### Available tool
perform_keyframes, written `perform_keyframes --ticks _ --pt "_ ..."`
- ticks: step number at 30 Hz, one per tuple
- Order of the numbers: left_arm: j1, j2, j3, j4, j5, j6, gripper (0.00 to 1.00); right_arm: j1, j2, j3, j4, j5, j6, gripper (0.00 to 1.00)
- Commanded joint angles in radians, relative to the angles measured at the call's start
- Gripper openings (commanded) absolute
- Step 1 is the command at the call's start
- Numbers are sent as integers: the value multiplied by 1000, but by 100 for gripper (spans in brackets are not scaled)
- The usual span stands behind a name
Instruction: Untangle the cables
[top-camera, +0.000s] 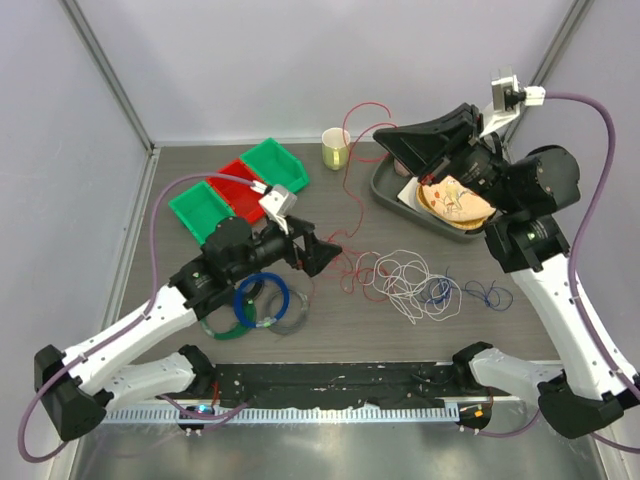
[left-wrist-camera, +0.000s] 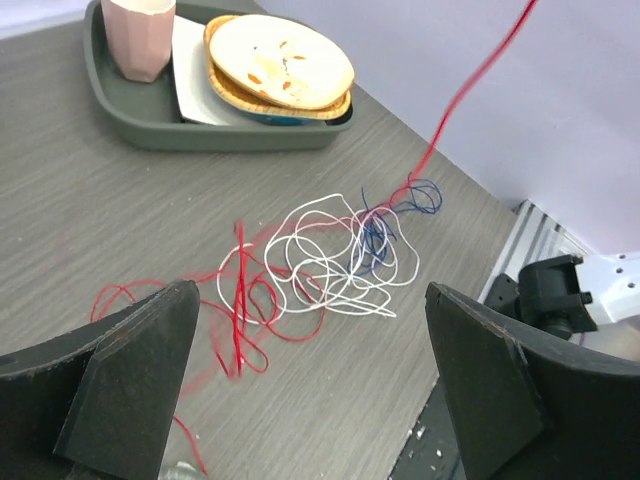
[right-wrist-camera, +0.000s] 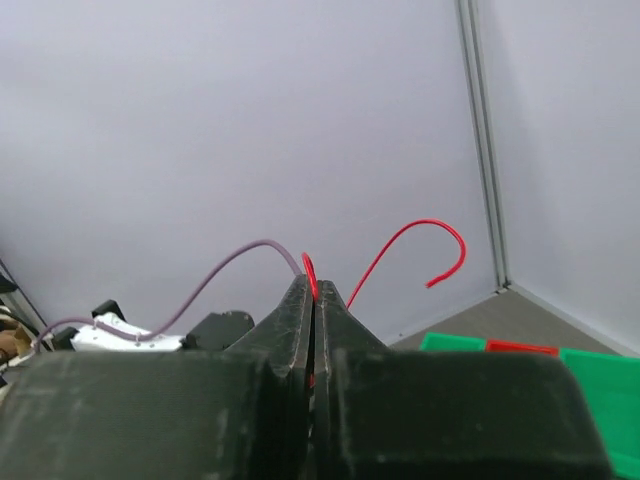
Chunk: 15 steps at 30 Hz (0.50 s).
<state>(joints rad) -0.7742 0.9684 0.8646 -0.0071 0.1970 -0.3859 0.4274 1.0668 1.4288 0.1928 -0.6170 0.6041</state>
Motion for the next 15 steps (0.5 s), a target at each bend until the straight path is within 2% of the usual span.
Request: perform_keyframes --ticks 1,8,15 --pt "-91 78 30 151 -221 93 100 25 56 62 68 59 118 1" --pt "-172 243 63 245 -260 179 100 47 81 87 60 125 180 1" --pt "-185 331 83 312 -226 170 95 47 91 143 -16 123 187 1"
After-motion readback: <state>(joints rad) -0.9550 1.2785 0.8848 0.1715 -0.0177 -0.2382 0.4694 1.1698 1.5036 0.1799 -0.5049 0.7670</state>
